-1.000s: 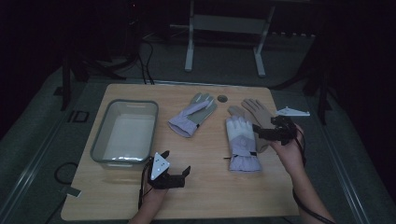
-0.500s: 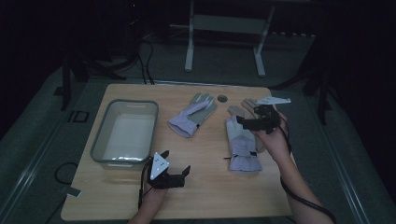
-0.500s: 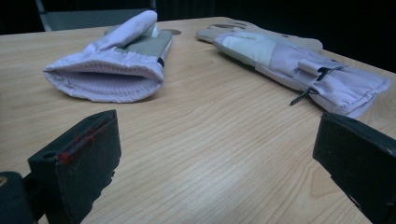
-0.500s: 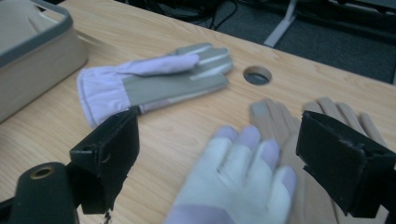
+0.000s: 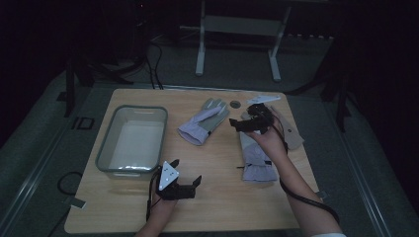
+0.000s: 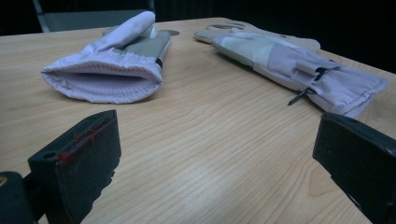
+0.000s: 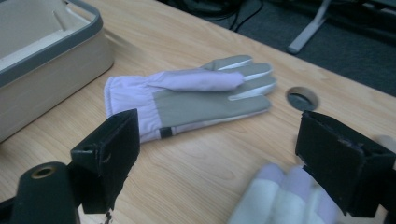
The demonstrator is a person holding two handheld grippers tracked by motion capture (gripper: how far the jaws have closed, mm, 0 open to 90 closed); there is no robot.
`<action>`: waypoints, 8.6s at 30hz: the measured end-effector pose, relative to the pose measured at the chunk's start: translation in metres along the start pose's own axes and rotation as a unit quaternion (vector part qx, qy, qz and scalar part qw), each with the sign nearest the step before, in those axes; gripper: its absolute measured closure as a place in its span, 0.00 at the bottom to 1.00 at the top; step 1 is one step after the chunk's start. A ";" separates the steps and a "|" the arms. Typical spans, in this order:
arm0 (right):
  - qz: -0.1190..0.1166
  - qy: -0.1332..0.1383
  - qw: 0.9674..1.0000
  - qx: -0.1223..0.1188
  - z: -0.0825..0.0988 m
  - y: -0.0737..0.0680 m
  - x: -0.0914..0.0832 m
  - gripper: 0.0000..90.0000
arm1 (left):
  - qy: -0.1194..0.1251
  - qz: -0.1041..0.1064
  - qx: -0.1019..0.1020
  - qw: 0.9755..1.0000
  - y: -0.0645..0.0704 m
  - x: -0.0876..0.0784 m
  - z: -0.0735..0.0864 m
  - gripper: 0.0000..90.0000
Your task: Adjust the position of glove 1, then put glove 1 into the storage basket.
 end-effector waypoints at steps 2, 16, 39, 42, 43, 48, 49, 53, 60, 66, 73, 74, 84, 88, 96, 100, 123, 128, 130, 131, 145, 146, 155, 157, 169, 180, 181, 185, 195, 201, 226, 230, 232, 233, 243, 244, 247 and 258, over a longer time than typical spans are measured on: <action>-0.004 -0.007 1.000 0.002 0.000 -0.003 0.010 0.16 | 0.002 0.002 -0.003 1.000 0.000 0.000 0.000 0.01; -0.015 -0.055 0.998 -0.016 -0.006 -0.030 0.078 0.22 | 0.001 0.003 -0.008 1.000 -0.002 0.000 0.000 0.01; -0.015 -0.136 0.991 0.012 0.006 -0.046 0.176 0.25 | -0.005 0.002 -0.001 1.000 0.000 0.001 0.000 0.01; -0.013 -0.139 0.990 0.024 0.012 -0.043 0.182 0.30 | -0.004 0.002 0.001 1.000 0.000 0.002 0.000 0.01; -0.004 -0.139 0.990 0.018 0.012 -0.042 0.181 0.37 | -0.002 0.001 0.002 1.000 0.000 0.001 0.000 0.01; -0.002 -0.148 0.989 0.005 0.018 -0.041 0.182 0.43 | -0.001 0.000 0.003 1.000 0.000 0.001 0.000 0.01; -0.004 -0.148 0.989 0.006 0.018 -0.041 0.183 0.43 | -0.001 0.000 0.003 1.000 0.000 0.001 0.000 0.01; -0.012 -0.156 0.988 0.004 0.020 -0.041 0.184 0.51 | -0.001 0.000 0.002 1.000 0.000 0.001 0.000 0.01; -0.029 -0.189 0.981 -0.013 0.018 -0.037 0.179 0.88 | 0.000 0.002 -0.006 1.000 -0.001 0.001 0.000 0.01; -0.032 -0.198 0.978 -0.059 0.015 -0.039 0.164 0.93 | 0.000 0.001 -0.007 1.000 -0.002 0.001 0.000 0.01; -0.047 -0.159 0.980 -0.108 0.017 -0.039 0.125 0.93 | -0.001 -0.001 -0.001 1.000 -0.001 0.001 0.000 0.01; -0.047 -0.159 0.980 -0.108 0.017 -0.039 0.125 0.93 | -0.001 -0.001 -0.001 1.000 -0.001 0.001 0.000 0.01; -0.087 -0.106 0.970 -0.200 0.032 -0.057 0.051 0.93 | -0.003 -0.002 0.008 1.000 0.001 0.002 0.000 0.01; -0.104 -0.101 0.964 -0.224 0.044 -0.068 0.030 0.93 | -0.004 0.001 0.005 1.000 0.001 0.001 0.000 0.01; -0.109 -0.115 0.958 -0.239 0.073 -0.074 0.023 0.93 | -0.003 0.000 0.009 1.000 0.002 0.002 0.000 0.01; -0.113 -0.129 0.956 -0.239 0.088 -0.072 0.034 0.92 | -0.003 0.002 0.009 1.000 0.002 0.002 0.000 0.01; -0.179 -0.168 0.951 -0.190 0.124 -0.070 0.043 0.42 | 0.000 0.010 0.000 1.000 0.000 0.001 0.000 0.01; -0.198 -0.166 0.944 -0.203 0.123 -0.070 0.046 0.42 | -0.003 0.008 0.003 1.000 0.001 0.001 0.000 0.01; -0.209 -0.161 0.941 -0.212 0.121 -0.069 0.049 0.42 | -0.005 0.008 0.005 1.000 0.001 0.002 0.000 0.01; -0.212 -0.161 0.940 -0.213 0.120 -0.068 0.050 0.43 | -0.005 0.008 0.005 1.000 0.002 0.002 0.000 0.01; -0.192 -0.128 0.957 -0.179 0.105 -0.059 0.031 0.42 | -0.004 0.011 0.005 1.000 0.002 0.001 0.000 0.01; -0.192 -0.117 0.959 -0.173 0.102 -0.058 0.026 0.42 | -0.004 0.011 0.005 1.000 0.002 0.001 0.000 0.01; -0.149 -0.075 0.978 -0.124 0.094 -0.039 -0.016 0.36 | -0.004 0.011 0.003 1.000 0.001 0.002 0.000 0.01; -0.141 -0.070 0.981 -0.117 0.095 -0.033 -0.024 0.36 | -0.004 0.011 0.005 1.000 0.002 0.002 0.000 0.01; -0.090 -0.073 0.992 -0.047 0.118 0.010 -0.050 0.42 | -0.005 0.011 0.006 1.000 0.002 0.002 0.000 0.01; -0.063 -0.062 0.995 -0.047 0.131 0.030 -0.072 0.45 | -0.006 0.009 0.006 1.000 0.002 0.002 0.000 0.01; -0.059 -0.062 0.995 -0.042 0.131 0.032 -0.072 0.45 | -0.007 0.008 0.006 1.000 0.002 0.002 0.000 0.01; -0.058 -0.065 0.996 -0.032 0.133 0.037 -0.070 0.46 | -0.008 0.011 0.007 1.000 0.003 0.002 0.000 0.01; -0.106 -0.086 0.989 -0.049 0.142 0.027 -0.040 0.45 | -0.008 0.010 0.005 1.000 0.003 0.002 0.000 0.01; -0.096 -0.131 0.983 -0.083 0.158 0.021 -0.024 0.39 | -0.008 0.011 0.006 1.000 0.003 0.002 0.000 0.01; -0.118 -0.126 0.980 -0.095 0.151 0.008 -0.035 0.81 | -0.009 0.009 0.004 1.000 0.002 0.002 0.000 0.01; -0.118 -0.100 0.983 -0.096 0.134 0.011 -0.048 0.81 | -0.009 0.009 0.004 1.000 0.002 0.003 0.000 0.01; -0.112 -0.093 0.984 -0.102 0.125 0.013 -0.054 0.81 | -0.009 0.008 0.004 1.000 0.002 0.003 0.000 0.01; -0.111 -0.091 0.984 -0.105 0.120 0.013 -0.057 0.81 | -0.009 0.008 0.004 1.000 0.002 0.003 0.000 0.01; -0.097 -0.056 0.983 -0.145 0.070 0.004 -0.071 0.82 | -0.010 0.008 0.005 1.000 0.002 0.003 0.000 0.01; -0.095 -0.050 0.983 -0.150 0.064 0.002 -0.071 0.82 | -0.010 0.008 0.005 1.000 0.002 0.003 0.000 0.01; -0.093 -0.035 0.982 -0.163 0.050 -0.006 -0.071 0.82 | -0.010 0.008 0.005 1.000 0.002 0.003 0.000 0.01; -0.123 -0.011 0.968 -0.218 0.014 -0.047 -0.060 0.82 | -0.008 0.008 0.005 1.000 0.002 0.003 0.000 0.01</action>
Point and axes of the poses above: each handheld gripper's, and its own axes: x roughly forward along the jaws, z roughly out of its underside, y roughly to its right, the point moved 7 cm from there along x, roughly forward along the jaws, and after that the axes turned 3 degrees about -z, right-handed, at the moved point
